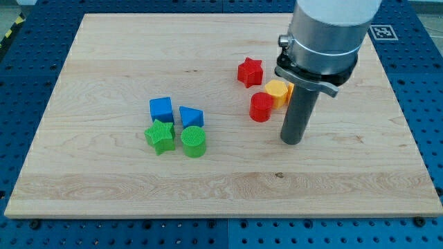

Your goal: Move red circle to the bottom of red star

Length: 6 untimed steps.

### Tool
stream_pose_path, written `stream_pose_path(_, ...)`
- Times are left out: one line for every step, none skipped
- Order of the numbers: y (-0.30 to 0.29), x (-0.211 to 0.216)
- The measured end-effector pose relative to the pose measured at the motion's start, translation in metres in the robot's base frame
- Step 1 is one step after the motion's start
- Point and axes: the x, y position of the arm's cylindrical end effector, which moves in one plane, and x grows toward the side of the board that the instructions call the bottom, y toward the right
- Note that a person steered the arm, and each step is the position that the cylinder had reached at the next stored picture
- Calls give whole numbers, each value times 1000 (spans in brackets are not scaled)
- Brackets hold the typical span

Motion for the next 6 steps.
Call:
stream_pose_path(-24, -14)
stream_pose_path(-34, -34)
stream_pose_path(-41, -38)
stream_pose_path(-49, -55)
stream_pose_path(-50, -60)
stream_pose_path(-51, -60)
